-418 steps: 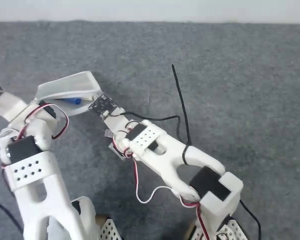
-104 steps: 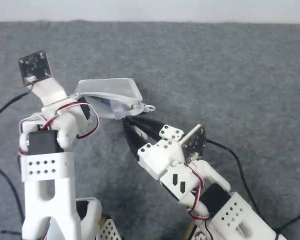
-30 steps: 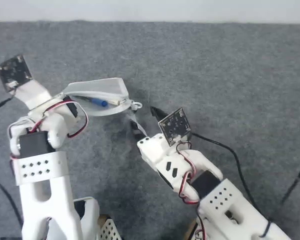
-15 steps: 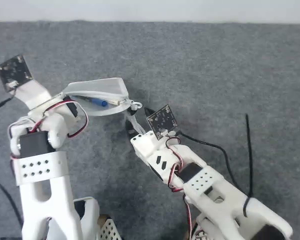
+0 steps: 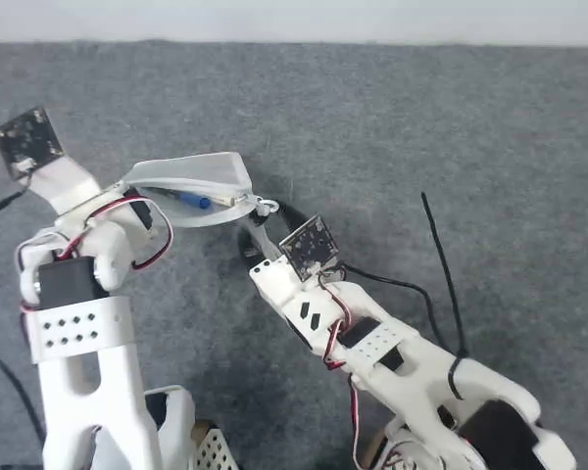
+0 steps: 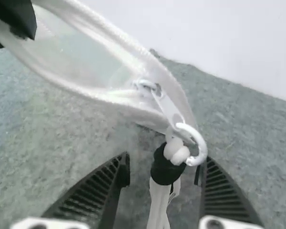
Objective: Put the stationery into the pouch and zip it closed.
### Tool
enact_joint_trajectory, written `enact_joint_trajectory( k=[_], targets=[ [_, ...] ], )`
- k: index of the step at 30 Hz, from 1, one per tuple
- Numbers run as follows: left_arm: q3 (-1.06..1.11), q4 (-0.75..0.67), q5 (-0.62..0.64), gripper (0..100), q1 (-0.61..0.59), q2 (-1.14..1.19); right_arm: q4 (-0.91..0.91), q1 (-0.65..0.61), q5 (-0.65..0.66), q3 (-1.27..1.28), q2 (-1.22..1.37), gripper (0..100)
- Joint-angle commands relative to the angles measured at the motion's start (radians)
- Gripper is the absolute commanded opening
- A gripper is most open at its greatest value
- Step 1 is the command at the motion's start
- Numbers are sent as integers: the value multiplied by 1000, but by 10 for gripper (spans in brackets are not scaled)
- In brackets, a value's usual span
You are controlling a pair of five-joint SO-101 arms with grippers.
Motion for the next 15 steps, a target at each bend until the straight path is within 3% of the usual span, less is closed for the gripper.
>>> enact_joint_trajectory(
  k=[1, 15],
  targets=[
    [-13, -35, 14, 9, 0, -6, -51, -4, 18, -44, -4, 216],
    [-7, -37, 14, 9, 0, -6, -45, -1, 14, -61, 8, 216]
  ],
)
